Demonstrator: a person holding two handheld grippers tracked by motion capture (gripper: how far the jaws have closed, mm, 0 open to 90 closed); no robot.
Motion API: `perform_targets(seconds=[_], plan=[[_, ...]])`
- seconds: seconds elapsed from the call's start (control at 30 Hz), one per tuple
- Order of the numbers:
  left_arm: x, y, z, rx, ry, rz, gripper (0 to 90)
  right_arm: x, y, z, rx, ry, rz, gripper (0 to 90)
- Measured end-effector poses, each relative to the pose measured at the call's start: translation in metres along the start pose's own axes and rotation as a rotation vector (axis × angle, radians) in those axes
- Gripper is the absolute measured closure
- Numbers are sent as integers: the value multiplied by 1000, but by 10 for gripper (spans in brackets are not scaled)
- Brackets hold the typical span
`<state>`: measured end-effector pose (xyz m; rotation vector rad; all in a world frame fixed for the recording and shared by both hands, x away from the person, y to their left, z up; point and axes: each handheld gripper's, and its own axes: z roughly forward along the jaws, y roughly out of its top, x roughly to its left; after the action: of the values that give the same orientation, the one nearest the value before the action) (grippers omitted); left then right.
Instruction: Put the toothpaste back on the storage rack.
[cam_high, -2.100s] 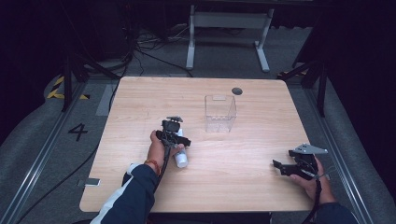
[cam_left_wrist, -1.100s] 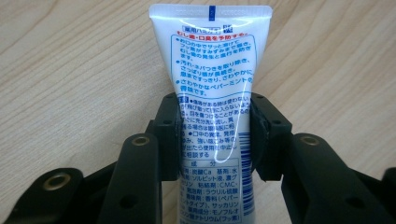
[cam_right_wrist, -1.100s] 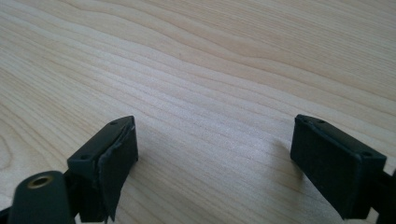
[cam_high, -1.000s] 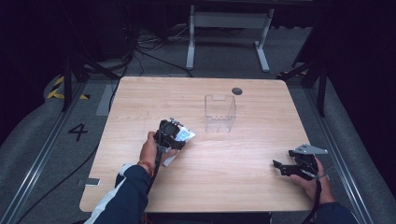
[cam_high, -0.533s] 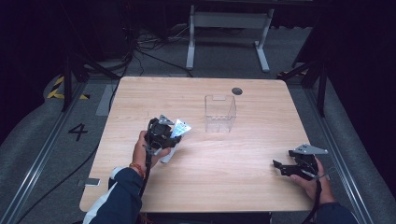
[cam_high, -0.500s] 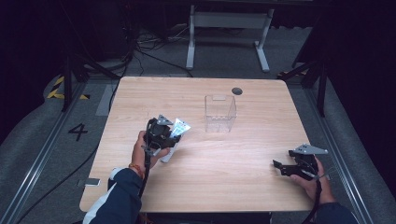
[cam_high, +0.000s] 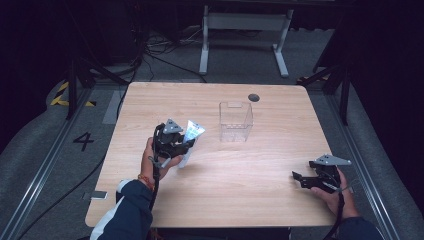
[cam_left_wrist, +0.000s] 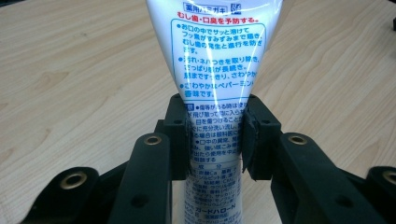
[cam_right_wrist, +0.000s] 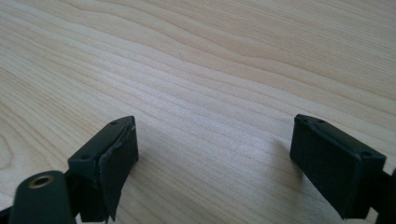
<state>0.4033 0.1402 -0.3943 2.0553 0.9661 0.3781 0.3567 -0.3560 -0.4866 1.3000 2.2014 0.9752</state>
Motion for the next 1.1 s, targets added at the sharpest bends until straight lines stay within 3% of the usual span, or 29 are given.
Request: perform_targets(seconds=[0.63, 0.83, 0.9, 1.1], plan=[[4, 43, -15, -132, -2, 15, 682, 0, 0, 0, 0, 2, 0, 156], [0, 58, -16, -151, -7, 49, 682, 0, 0, 0, 0, 3, 0, 156], [-3, 66, -15, -157, -1, 78, 683, 0, 0, 0, 0, 3, -1, 156], [-6, 77, -12, -180, 3, 100, 682, 0, 0, 0, 0, 3, -1, 155]])
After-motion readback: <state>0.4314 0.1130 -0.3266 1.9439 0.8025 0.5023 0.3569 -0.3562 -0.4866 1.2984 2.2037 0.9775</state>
